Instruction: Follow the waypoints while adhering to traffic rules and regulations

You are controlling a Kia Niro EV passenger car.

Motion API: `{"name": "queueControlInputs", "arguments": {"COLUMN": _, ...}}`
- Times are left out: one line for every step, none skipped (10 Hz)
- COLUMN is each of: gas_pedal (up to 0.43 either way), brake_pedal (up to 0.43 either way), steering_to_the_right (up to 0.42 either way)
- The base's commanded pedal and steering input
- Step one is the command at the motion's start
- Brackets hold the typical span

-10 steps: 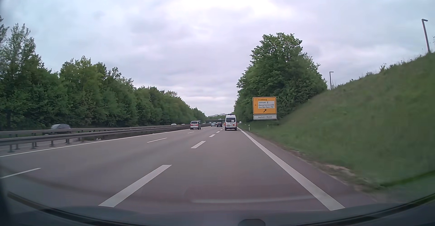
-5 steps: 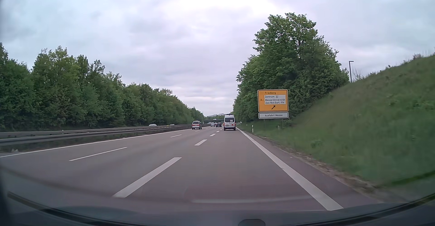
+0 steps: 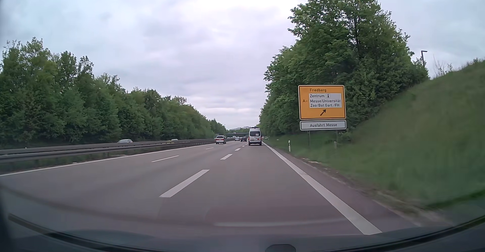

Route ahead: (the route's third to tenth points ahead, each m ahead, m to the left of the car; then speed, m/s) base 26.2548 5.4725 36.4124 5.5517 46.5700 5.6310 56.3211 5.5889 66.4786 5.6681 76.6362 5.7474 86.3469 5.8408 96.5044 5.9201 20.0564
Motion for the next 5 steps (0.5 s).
{"name": "queueControlInputs", "arguments": {"gas_pedal": 0.177, "brake_pedal": 0.0, "steering_to_the_right": -0.003}}
{"name": "queueControlInputs", "arguments": {"gas_pedal": 0.177, "brake_pedal": 0.0, "steering_to_the_right": -0.003}}
{"name": "queueControlInputs", "arguments": {"gas_pedal": 0.177, "brake_pedal": 0.0, "steering_to_the_right": -0.003}}
{"name": "queueControlInputs", "arguments": {"gas_pedal": 0.177, "brake_pedal": 0.0, "steering_to_the_right": -0.003}}
{"name": "queueControlInputs", "arguments": {"gas_pedal": 0.177, "brake_pedal": 0.0, "steering_to_the_right": -0.003}}
